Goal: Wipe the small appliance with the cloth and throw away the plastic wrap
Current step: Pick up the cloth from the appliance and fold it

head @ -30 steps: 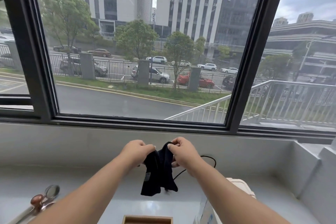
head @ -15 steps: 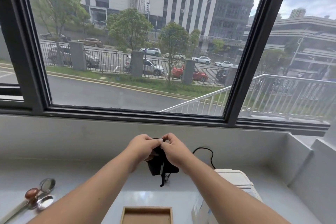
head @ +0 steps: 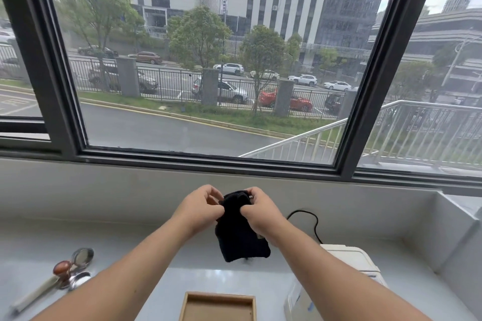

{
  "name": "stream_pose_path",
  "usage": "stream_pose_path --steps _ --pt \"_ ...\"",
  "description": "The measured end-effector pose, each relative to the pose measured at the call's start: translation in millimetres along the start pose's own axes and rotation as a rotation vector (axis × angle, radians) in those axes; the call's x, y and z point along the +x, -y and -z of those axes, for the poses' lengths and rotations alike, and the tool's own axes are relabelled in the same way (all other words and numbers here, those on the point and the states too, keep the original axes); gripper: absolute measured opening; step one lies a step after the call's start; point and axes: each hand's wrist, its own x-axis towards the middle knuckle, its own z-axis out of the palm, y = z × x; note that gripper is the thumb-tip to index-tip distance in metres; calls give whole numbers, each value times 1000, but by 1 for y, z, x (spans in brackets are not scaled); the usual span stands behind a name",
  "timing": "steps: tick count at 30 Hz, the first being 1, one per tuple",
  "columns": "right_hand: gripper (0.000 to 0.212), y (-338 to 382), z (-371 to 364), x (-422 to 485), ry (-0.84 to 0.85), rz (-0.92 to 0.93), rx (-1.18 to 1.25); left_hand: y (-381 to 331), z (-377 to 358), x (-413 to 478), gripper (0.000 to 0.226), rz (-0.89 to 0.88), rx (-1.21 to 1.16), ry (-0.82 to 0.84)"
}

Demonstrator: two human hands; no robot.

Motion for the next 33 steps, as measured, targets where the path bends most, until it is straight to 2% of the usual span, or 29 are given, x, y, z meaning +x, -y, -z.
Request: stream_pose_path --steps 2,4,6,7,11,16,19,23,29,33 --pt "40 2 2 2 29 3 69 6 10 0 51 -1 130 32" --pt "41 5 3 3 61 9 151 11 17 0 91 48 154 138" --pt "44 7 3 4 90 21 216 12 20 -1 111 85 141 227" --pt "45 9 4 5 104 27 242 13 20 -1 107 88 105 246" --pt "43 11 7 6 131 32 313 9 19 0 54 70 13 216" --pt "32 8 13 5 187 -1 319 2 14 4 30 23 21 50" --pt "34 2 12 4 255 -34 253 4 9 7 22 17 -16 -6" --pt "29 -11 7 4 253 -100 257 17 2 13 16 35 -116 35" --pt "23 -41 -3 8 173 -188 353 47 -15 12 32 174 -291 116" --pt "16 -64 -11 12 147 -250 348 68 -28 10 35 249 -306 147"
